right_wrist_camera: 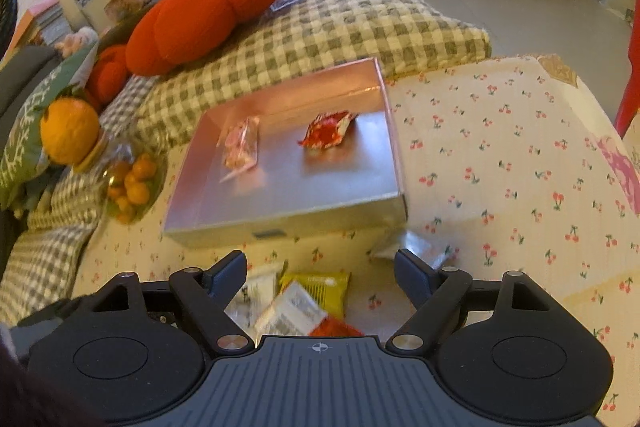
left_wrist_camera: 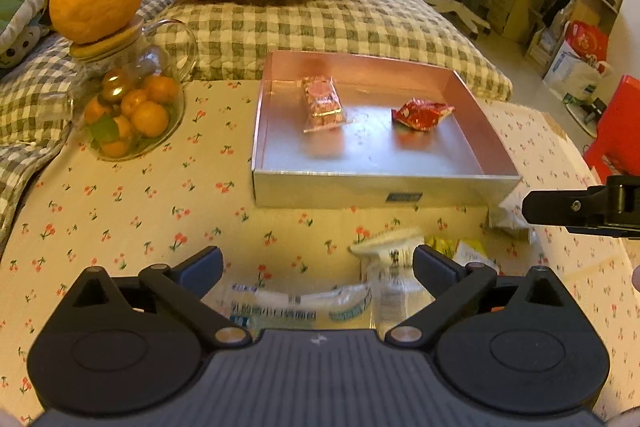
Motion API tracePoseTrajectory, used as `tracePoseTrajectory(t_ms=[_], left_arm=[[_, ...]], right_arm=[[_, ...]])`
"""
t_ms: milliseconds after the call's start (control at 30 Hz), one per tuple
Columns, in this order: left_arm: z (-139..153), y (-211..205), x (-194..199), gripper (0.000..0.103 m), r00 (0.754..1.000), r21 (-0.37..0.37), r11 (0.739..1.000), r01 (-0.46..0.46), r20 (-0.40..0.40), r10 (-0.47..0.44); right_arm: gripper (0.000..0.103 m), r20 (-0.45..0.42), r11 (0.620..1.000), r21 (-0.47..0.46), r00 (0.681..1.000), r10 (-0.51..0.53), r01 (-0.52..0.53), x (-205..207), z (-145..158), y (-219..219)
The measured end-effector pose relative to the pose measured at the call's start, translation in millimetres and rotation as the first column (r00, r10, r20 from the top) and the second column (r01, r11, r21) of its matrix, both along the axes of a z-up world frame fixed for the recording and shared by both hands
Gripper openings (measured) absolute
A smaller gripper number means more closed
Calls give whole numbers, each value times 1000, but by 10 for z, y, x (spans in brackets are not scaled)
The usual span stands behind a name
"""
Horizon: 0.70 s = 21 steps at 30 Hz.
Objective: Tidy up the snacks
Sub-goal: 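Move both open tools back from the box to the snack pile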
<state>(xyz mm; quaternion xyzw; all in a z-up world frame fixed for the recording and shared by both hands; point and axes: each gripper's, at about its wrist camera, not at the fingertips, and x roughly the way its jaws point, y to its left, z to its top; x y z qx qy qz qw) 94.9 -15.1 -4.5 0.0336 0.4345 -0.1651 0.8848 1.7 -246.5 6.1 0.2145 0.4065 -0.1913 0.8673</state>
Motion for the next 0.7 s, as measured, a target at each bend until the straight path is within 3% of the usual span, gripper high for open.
tracePoseTrajectory(t_ms=[200, 700], left_arm=[[-1, 102, -129, 102, 1000, -7, 1000, 19, 3, -19], [-160, 440, -289, 102, 999, -6, 999, 50, -7, -50]], right_arm=[[87, -10, 999, -3, 999, 37, -37, -123, -70, 96], [88, -65, 992, -64, 992, 108, -112, -396, -280, 178]])
